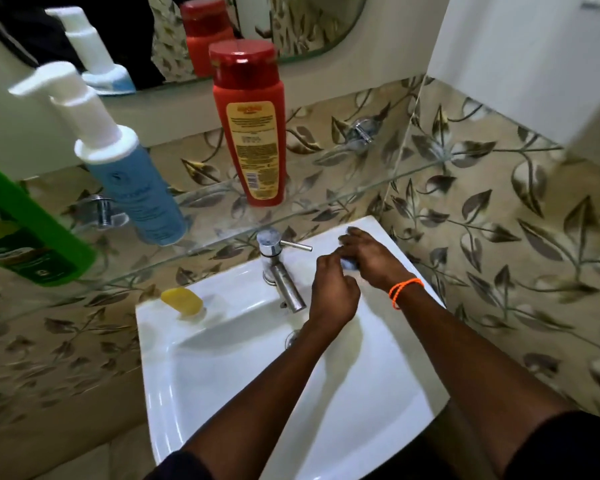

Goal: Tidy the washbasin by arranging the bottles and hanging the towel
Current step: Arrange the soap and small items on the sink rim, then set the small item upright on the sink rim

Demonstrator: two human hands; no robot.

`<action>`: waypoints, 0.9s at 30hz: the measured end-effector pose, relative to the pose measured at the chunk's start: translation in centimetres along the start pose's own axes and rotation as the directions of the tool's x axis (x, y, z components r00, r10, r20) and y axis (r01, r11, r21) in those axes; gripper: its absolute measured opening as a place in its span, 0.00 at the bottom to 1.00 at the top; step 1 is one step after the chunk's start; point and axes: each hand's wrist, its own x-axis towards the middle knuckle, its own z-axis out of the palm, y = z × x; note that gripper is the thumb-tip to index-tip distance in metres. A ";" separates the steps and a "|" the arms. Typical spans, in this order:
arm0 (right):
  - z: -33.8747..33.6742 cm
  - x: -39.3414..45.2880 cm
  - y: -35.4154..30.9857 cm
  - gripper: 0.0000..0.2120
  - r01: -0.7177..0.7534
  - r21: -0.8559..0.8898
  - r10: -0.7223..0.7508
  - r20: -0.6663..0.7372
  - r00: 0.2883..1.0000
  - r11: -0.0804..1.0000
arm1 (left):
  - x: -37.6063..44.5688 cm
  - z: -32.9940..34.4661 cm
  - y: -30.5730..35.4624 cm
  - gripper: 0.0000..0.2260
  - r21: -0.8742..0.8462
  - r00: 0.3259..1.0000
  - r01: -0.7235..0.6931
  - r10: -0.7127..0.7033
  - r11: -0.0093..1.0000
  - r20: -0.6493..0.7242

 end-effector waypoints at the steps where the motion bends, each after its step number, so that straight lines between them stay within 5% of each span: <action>1: -0.1 -0.2 0.5 0.14 -0.017 0.115 0.027 -0.083 0.996 0.993 | 0.2 0.3 -0.3 0.24 -0.003 0.999 0.033 -0.033 0.999 -0.001; 3: -0.6 -0.3 1.0 0.13 -0.114 0.431 0.231 -0.229 0.945 0.895 | 0.6 0.6 -0.7 0.27 -0.011 0.996 0.084 -0.084 0.996 -0.011; 6: -1.1 0.5 1.4 0.15 -0.160 0.690 0.390 -0.191 0.901 0.706 | 1.8 1.1 -0.7 0.29 -0.050 0.991 0.134 -0.135 0.990 -0.015; 10: -0.3 1.4 1.9 0.20 -0.240 0.739 0.414 -0.058 0.908 0.630 | 2.4 1.7 -0.6 0.28 -0.083 0.982 0.184 -0.186 0.979 -0.018; 16: 0.4 1.3 1.6 0.29 -0.261 0.739 0.439 -0.052 0.897 0.621 | -1.5 2.4 -2.5 0.19 -0.079 0.990 0.133 -0.137 0.988 -0.044; 18: 0.9 0.2 0.9 0.31 -0.284 0.729 0.550 -0.150 0.821 0.623 | -3.7 2.0 -3.8 0.14 -0.105 0.989 0.134 -0.140 0.985 -0.052; 21: 3.8 -3.5 -1.8 0.21 -0.404 0.617 0.707 -0.386 0.592 0.675 | -6.8 0.4 -7.0 0.11 -0.069 0.957 0.246 -0.253 0.967 -0.144; 22: 5.3 -4.8 -3.1 0.17 -0.436 0.562 0.693 -0.402 0.599 0.703 | -7.6 -0.3 -8.3 0.11 -0.019 0.929 0.307 -0.304 0.951 -0.212; 24: 8.7 -7.1 -6.4 0.14 -0.455 0.493 0.613 -0.223 0.758 0.742 | -8.7 -1.8 -10.4 0.12 0.109 0.892 0.410 -0.372 0.906 -0.258; 27: 13.6 -9.0 -10.1 0.15 -0.427 0.245 0.415 0.102 0.904 0.871 | -9.3 -3.1 -12.8 0.13 0.381 0.932 0.355 -0.356 0.854 -0.071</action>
